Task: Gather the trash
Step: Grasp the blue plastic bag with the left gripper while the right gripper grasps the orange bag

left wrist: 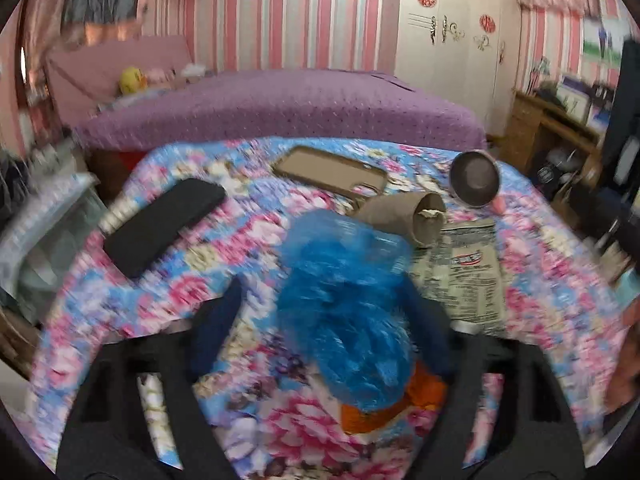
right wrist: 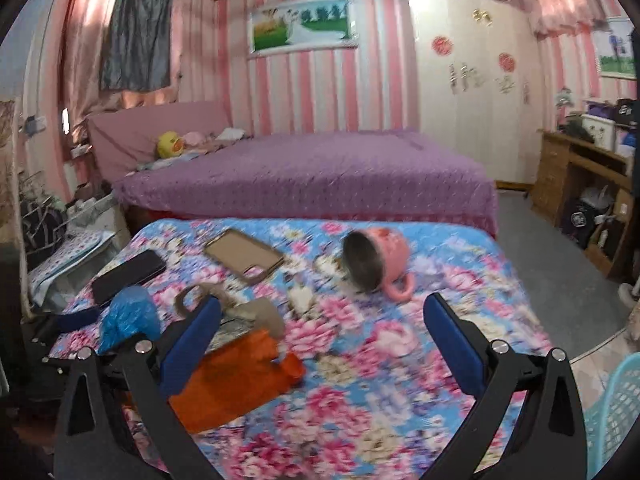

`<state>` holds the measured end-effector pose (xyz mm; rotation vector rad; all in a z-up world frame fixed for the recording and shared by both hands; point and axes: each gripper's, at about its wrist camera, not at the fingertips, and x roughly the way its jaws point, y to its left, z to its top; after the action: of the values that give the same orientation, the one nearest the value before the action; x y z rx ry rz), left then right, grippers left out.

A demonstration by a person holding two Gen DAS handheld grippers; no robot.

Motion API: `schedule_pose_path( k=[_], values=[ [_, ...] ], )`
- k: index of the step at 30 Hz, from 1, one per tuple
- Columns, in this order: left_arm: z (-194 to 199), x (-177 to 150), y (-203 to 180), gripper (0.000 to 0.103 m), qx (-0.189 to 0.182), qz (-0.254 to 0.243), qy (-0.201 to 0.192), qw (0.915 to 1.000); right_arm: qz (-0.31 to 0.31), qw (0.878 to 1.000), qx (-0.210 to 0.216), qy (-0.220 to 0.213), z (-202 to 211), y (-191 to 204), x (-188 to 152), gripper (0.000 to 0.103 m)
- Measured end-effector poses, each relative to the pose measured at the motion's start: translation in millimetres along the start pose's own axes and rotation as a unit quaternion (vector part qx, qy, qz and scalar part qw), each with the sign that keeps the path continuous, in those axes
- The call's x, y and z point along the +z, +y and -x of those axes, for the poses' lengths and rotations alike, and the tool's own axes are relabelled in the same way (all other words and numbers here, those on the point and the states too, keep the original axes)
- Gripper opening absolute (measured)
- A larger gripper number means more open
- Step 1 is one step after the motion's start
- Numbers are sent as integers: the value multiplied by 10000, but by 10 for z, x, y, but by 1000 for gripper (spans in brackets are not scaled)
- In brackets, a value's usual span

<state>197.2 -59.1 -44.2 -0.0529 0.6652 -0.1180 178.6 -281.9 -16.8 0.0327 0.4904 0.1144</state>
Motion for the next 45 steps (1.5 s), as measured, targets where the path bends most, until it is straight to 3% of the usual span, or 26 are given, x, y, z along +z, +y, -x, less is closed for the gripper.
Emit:
schedule_pose_path(
  k=[1,4,7,12,18,23,28,32,36,39,43,44,45],
  values=[
    [5,-2,44,44,-137,117,37,9998,26,10000,36,30,-18,42,-22,99],
    [71,-14,109,32,-151,145,-41,9998,18,9993,324,195,-69,180,-94,99],
    [243,3,226,30,-201,308,-249,9990,105,9982,521,287,-69,333,-143,99],
    [514,-10,390,30,105,322,-566,9978,43,9951,790,591,-164,539,-271,98],
    [638,-32,546,30,253,277,-640,9972,-39,9937,857,726,-174,589,-343,98],
    [688,-41,709,30,278,343,-670,9968,103,9885,1202,910,-40,653,-491,98],
    [736,-67,745,30,216,331,-691,9968,716,9865,893,1168,-69,864,-666,97],
    [772,-108,767,30,154,337,-691,9969,947,9826,660,1453,-241,903,-766,79],
    [779,-138,823,30,143,423,-654,9969,1057,9783,727,1628,-342,951,-819,66],
    [794,-142,848,30,144,458,-666,9966,1079,9746,834,1779,-417,978,-855,46],
    [789,-138,795,30,115,385,-681,9969,870,9760,934,1766,-387,906,-839,12],
    [786,-135,776,30,119,358,-680,9970,820,9769,963,1724,-338,874,-811,5],
    [787,-141,767,30,124,342,-686,9970,792,9778,986,1670,-288,856,-786,5]
  ],
)
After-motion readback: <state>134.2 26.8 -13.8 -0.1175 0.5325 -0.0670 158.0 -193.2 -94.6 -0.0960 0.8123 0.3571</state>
